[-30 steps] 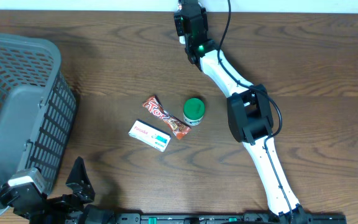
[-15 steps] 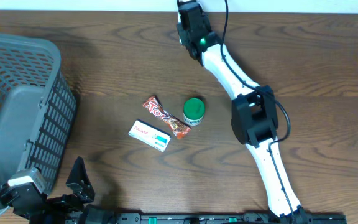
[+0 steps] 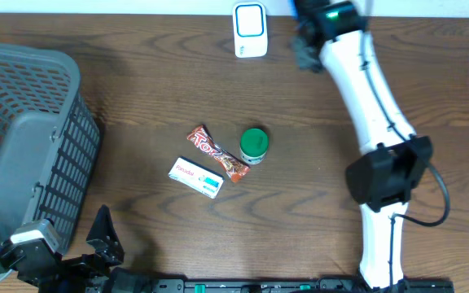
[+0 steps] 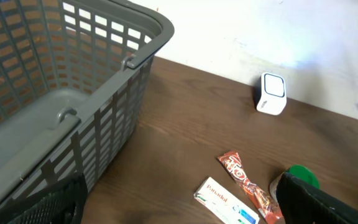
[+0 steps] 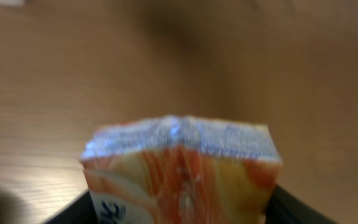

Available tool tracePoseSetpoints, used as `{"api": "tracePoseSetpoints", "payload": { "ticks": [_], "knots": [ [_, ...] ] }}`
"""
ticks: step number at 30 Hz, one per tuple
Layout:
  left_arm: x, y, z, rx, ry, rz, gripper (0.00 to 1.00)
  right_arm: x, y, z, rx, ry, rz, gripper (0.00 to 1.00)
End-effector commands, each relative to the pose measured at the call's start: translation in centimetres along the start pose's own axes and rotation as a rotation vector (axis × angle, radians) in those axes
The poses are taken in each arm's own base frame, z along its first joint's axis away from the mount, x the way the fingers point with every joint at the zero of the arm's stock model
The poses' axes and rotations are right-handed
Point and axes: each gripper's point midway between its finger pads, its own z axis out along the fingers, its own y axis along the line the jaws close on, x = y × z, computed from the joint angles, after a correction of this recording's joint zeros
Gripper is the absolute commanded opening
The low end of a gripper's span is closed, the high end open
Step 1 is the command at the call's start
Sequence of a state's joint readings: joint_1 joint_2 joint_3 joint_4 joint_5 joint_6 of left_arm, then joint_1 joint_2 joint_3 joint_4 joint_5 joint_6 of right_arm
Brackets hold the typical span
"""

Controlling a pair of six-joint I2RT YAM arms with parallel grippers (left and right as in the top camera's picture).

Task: Scan the item barcode
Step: 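Carry the orange box right and drop it at the table's right edge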

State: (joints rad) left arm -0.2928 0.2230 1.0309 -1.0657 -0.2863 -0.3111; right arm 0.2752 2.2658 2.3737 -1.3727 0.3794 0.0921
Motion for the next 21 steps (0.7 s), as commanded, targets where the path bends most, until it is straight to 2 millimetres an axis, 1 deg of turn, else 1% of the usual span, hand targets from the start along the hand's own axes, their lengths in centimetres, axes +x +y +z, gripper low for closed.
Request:
{"api": "tracePoseSetpoints", "payload": {
  "ticks": [1, 6, 8, 9, 12, 13, 15, 16, 18, 21],
  "knots": [
    [0.0, -0.1, 0.0, 0.006, 0.0, -0.002, 0.97, 4.1, -7.2, 3.7, 0.105, 0.195, 0.12, 0.58],
    [0.0, -0.1, 0.0, 0.006, 0.0, -0.002, 0.97, 8.7, -14.8, 6.2, 0.166, 0.343, 0.34, 0.61],
    [0.0, -0.1, 0.0, 0.006, 0.0, -0.002, 0.97, 10.6, -17.4, 7.0, 0.184, 0.389, 0.411, 0.61],
    [0.0, -0.1, 0.0, 0.006, 0.0, -0.002, 0.97, 12.0, -19.2, 7.5, 0.197, 0.421, 0.463, 0.62],
    [0.0, -0.1, 0.0, 0.006, 0.0, -0.002, 0.97, 15.6, -22.8, 8.6, 0.222, 0.501, 0.571, 0.63],
    [0.0, -0.1, 0.0, 0.006, 0.0, -0.002, 0.98, 16.9, -23.8, 8.9, 0.226, 0.531, 0.601, 0.64],
    [0.0, -0.1, 0.0, 0.006, 0.0, -0.002, 0.97, 19.5, -25.3, 9.6, 0.232, 0.59, 0.642, 0.7],
    [0.0, -0.1, 0.0, 0.006, 0.0, -0.002, 0.97, 20.6, -25.9, 9.8, 0.235, 0.615, 0.657, 0.71],
    [0.0, -0.1, 0.0, 0.006, 0.0, -0.002, 0.97, 23.3, -27.3, 10.3, 0.253, 0.673, 0.695, 0.71],
    [0.0, -0.1, 0.0, 0.006, 0.0, -0.002, 0.97, 25.8, -28.6, 11.1, 0.252, 0.709, 0.769, 0.7]
  ]
}}
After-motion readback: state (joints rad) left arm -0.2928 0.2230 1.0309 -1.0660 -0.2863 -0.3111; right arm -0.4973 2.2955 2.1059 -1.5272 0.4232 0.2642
